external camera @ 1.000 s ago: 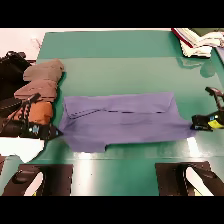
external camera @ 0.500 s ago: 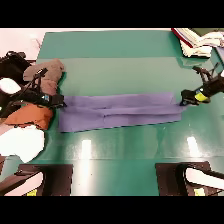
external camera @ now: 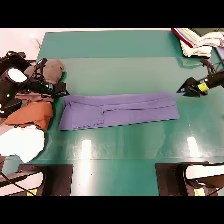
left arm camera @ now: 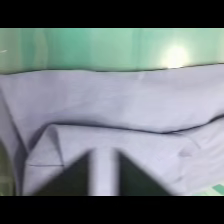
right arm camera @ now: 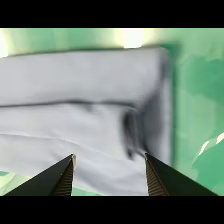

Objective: Fold the shirts.

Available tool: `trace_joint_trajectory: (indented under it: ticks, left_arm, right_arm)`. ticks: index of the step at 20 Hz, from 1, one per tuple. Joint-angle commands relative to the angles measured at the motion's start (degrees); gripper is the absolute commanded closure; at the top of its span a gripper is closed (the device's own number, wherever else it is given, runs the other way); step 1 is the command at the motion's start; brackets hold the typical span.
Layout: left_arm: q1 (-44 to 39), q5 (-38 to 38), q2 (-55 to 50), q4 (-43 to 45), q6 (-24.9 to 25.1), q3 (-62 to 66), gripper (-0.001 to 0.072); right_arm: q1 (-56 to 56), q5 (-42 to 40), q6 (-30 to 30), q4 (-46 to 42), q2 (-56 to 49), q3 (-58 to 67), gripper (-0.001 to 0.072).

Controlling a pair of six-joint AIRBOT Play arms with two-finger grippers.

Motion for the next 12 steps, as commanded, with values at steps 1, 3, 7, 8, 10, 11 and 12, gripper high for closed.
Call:
trace_joint_trajectory:
  ticks: [1, 3, 7, 8, 10, 11, 12]
  left_arm:
    - [-1.3, 0.6, -0.3, -2.5, -0.3, 0.6, 0.0685]
    - [-5.1, 3.0, -0.4, -2.5, -0.8, 0.6, 0.0685]
    - [-15.4, 10.0, -3.7, -2.6, -7.0, 0.7, 0.0685]
    - [-17.6, 10.9, -4.9, -2.9, -7.6, 1.0, 0.0685]
    - [-21.5, 12.5, -8.3, -4.2, -8.1, 2.6, 0.0685]
    - [-23.3, 12.8, -10.4, -4.9, -8.1, 4.3, 0.0685]
    - [-24.7, 12.8, -12.5, -5.6, -8.1, 6.1, 0.0686]
  right_arm:
    - [-7.2, 0.0, -5.2, 2.1, -1.1, -5.6, 0.0201]
    - [-9.6, -0.3, -7.0, 3.3, -3.2, -9.4, 0.0202]
    - [-8.9, -1.5, -12.1, 13.3, -8.1, -13.3, 0.0202]
    - [-7.4, -1.8, -12.4, 14.1, -8.9, -13.2, 0.0202]
    - [-4.9, -3.2, -12.5, 14.1, -9.6, -13.2, 0.0206]
    - [-3.7, -3.7, -12.5, 14.1, -9.6, -13.2, 0.0281]
    - [-2.9, -3.8, -12.6, 14.0, -9.3, -13.2, 0.0416]
